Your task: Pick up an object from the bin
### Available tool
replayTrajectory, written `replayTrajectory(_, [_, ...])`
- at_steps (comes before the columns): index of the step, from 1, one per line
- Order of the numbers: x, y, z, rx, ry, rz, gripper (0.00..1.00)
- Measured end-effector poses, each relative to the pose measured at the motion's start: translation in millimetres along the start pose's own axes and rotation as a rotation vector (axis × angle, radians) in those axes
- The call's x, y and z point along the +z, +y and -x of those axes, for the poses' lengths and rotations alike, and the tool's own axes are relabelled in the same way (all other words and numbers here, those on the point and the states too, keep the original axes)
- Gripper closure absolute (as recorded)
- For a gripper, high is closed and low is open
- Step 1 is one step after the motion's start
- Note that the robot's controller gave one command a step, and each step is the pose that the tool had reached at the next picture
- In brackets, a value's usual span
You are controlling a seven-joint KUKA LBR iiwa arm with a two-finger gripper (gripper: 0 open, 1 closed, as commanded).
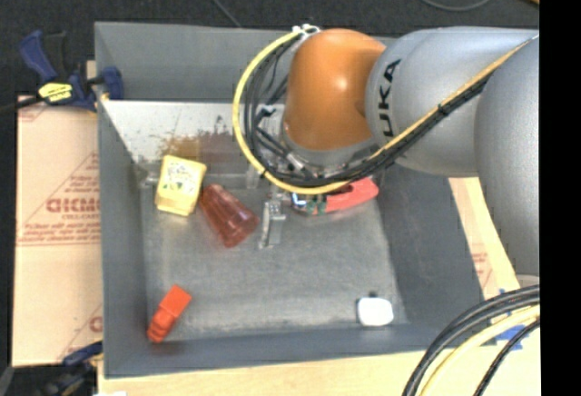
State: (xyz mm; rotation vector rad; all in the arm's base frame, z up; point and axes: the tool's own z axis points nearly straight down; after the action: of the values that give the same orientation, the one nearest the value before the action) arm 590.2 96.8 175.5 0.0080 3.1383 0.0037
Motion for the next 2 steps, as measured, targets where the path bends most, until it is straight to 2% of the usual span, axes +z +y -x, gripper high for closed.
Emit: replayTrajectory(2, [9.7,1.9,3.5,-0.024,-0.005,-0.001,0.00])
